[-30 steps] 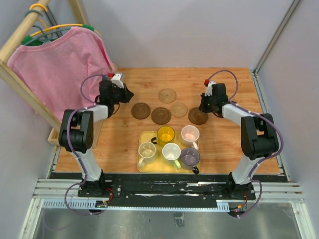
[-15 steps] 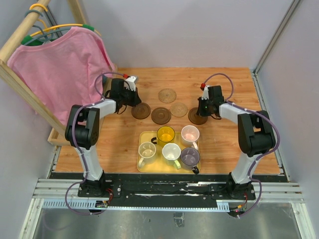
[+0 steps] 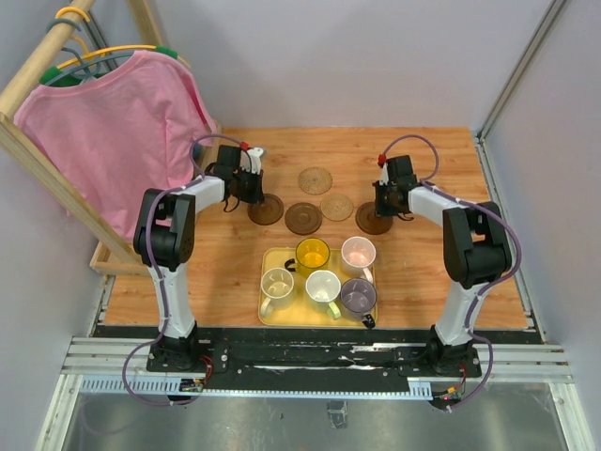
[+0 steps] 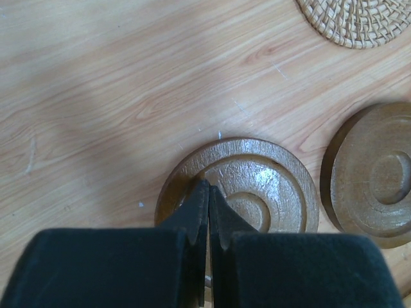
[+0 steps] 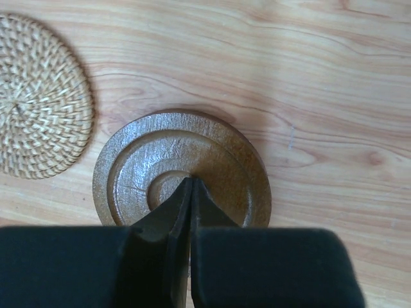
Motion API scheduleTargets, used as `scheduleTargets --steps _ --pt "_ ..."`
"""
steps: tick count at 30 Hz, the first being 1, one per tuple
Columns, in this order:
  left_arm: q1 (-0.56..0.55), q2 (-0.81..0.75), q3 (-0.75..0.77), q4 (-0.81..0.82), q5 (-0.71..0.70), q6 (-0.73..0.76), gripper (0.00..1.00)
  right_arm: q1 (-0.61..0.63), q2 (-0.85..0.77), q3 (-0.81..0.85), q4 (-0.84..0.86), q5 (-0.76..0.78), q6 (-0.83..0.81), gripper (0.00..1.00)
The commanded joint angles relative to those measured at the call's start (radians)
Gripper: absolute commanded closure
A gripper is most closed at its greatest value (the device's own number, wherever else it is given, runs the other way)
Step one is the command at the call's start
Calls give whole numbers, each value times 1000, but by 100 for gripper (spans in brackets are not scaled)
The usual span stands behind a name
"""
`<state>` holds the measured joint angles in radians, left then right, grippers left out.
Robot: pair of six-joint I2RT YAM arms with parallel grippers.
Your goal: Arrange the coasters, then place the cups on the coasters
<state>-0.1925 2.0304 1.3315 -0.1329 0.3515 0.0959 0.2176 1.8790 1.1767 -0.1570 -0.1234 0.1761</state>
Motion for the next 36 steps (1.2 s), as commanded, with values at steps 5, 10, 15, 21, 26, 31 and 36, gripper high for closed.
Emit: scheduleTargets --steps 5,10,15,21,26,31,36 --pt "-4 32 35 -79 -90 5 99 -99 46 52 -109 126 70 99" --pt "7 37 50 -69 -149 -23 100 -170 55 97 -115 123 95 99" --pt "36 65 95 -48 -155 -53 100 -207 60 134 -123 116 100 99" --pt "58 114 191 -83 -169 -62 100 -213 40 160 -117 90 85 99" --pt "57 13 157 -18 -94 -80 100 -199 -33 163 -90 9 58 99" --pt "45 -114 41 85 18 -135 100 -114 -92 178 -84 -48 7 99" --pt "-47 -161 -42 110 31 -115 100 11 -55 217 -89 -79 -35 98"
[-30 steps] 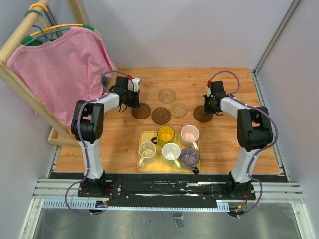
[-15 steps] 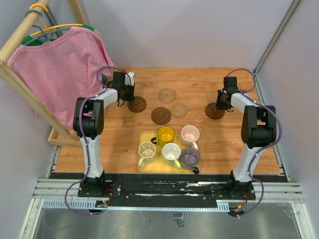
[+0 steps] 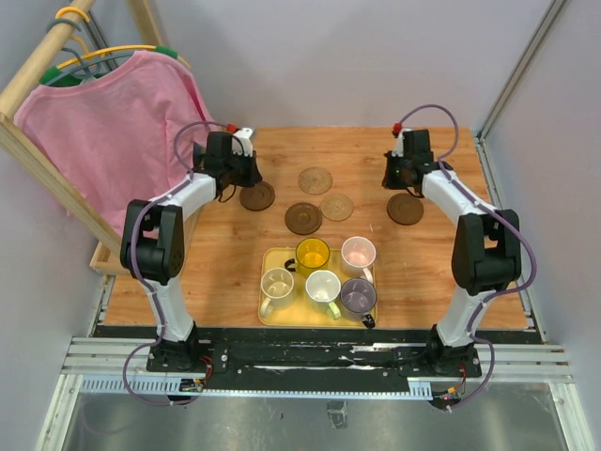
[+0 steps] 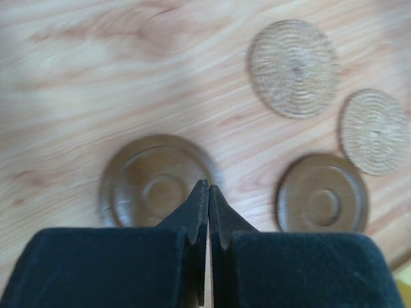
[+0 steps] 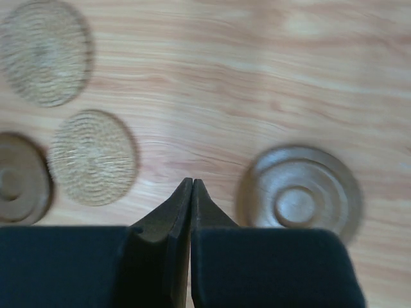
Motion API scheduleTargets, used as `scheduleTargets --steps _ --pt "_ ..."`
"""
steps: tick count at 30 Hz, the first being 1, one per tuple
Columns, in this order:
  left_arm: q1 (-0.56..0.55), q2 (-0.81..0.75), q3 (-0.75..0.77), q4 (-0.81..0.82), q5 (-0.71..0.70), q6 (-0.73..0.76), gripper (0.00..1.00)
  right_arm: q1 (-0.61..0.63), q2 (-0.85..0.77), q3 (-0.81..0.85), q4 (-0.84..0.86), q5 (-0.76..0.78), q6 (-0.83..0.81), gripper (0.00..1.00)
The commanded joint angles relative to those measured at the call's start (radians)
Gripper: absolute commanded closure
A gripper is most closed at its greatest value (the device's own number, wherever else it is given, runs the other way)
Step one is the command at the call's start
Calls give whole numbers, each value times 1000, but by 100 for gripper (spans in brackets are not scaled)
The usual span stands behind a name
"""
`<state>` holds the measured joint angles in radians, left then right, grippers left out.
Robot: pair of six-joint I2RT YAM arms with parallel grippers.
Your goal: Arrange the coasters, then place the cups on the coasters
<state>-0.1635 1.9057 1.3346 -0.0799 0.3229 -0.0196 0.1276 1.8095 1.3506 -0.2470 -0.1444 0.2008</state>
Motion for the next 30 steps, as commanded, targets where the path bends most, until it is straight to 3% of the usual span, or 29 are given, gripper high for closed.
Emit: scheduleTargets --steps 1,16,24,30 --pt "-96 -31 -53 56 62 6 100 119 32 57 -3 -65 -62 98" --pt "-242 131 11 69 211 -28 100 227 286 208 -34 -203 -37 99" --pt "-254 211 42 57 196 -48 99 245 345 230 -52 -236 -40 99" --pt "-250 243 82 -2 102 -54 99 232 336 193 -86 -136 -43 99"
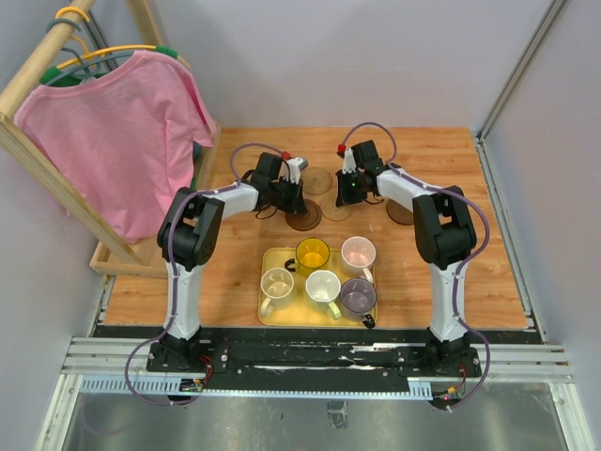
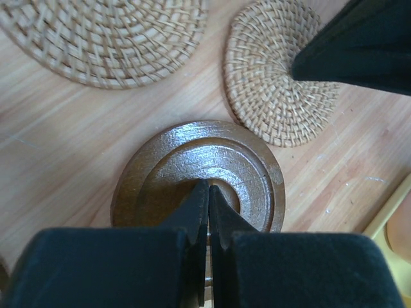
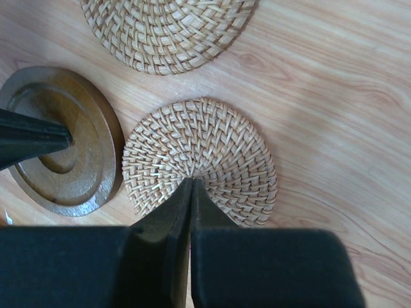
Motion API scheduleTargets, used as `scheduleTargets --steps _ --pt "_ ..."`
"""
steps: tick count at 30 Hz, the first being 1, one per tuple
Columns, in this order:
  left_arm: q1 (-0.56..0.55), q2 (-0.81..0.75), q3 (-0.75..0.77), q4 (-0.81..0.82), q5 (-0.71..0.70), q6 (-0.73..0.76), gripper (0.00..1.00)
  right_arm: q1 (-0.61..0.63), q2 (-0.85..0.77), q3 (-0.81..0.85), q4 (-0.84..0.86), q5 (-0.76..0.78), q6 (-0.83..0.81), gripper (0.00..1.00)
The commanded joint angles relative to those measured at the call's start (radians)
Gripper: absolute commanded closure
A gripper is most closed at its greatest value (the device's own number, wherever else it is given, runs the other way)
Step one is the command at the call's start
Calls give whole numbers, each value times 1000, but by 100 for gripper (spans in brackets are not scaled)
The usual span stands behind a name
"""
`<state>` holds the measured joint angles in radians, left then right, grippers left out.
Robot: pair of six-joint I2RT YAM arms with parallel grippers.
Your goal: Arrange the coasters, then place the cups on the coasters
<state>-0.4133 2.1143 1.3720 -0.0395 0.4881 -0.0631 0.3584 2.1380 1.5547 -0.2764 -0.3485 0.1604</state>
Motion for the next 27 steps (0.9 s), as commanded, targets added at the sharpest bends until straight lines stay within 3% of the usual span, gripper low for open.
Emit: scheduleTargets --steps 1,10,20,27 --pt "4 38 54 -49 -71 -15 100 -6 3 -16 -65 84 0 99" --pt "80 69 153 -92 -74 -73 99 -112 -37 -37 -98 123 30 99" --pt "99 154 413 -248 -140 -40 99 -138 11 118 -169 163 1 99" --pt "104 148 410 -257 -94 -36 99 -116 15 245 -168 36 -21 99"
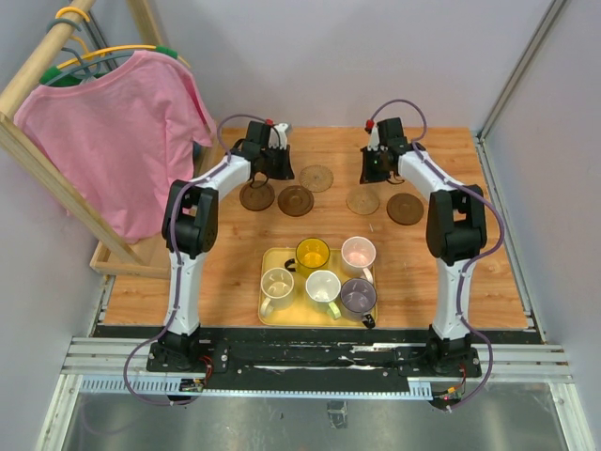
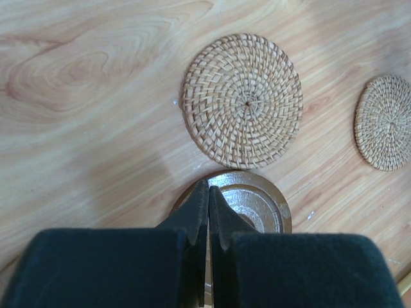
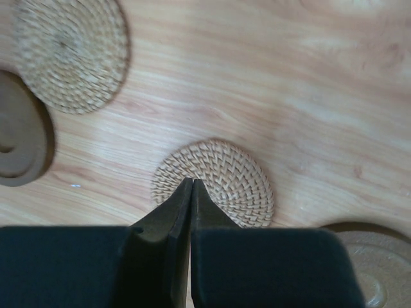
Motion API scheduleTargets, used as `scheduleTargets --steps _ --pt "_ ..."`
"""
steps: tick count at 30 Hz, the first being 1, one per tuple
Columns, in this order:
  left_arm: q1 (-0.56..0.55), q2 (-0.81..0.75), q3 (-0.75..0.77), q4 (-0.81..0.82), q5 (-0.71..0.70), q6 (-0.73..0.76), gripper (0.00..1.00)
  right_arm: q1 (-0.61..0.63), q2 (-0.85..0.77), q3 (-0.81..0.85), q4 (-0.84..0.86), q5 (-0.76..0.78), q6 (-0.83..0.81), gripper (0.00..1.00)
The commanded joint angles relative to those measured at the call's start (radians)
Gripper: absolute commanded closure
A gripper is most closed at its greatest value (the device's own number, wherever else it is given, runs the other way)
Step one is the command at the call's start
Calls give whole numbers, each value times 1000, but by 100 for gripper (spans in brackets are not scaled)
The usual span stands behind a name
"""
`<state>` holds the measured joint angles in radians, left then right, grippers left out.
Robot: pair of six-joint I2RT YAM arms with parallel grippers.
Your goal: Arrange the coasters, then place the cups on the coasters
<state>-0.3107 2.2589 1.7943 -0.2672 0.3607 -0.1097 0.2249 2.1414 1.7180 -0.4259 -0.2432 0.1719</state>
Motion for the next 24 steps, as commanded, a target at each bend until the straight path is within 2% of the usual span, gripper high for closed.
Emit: scheduleTargets --steps 1,7,14,24 --pt "1 -11 -37 -9 52 6 99 31 13 103 -19 -79 -43 99" --pt "0 -79 -172 75 93 -21 99 124 90 238 -25 -79 -89 98" --pt "0 -114 -250 115 141 -28 99 157 265 436 -63 -128 -69 98" --pt "0 -99 -263 97 133 -21 100 168 389 488 -50 -167 -24 97"
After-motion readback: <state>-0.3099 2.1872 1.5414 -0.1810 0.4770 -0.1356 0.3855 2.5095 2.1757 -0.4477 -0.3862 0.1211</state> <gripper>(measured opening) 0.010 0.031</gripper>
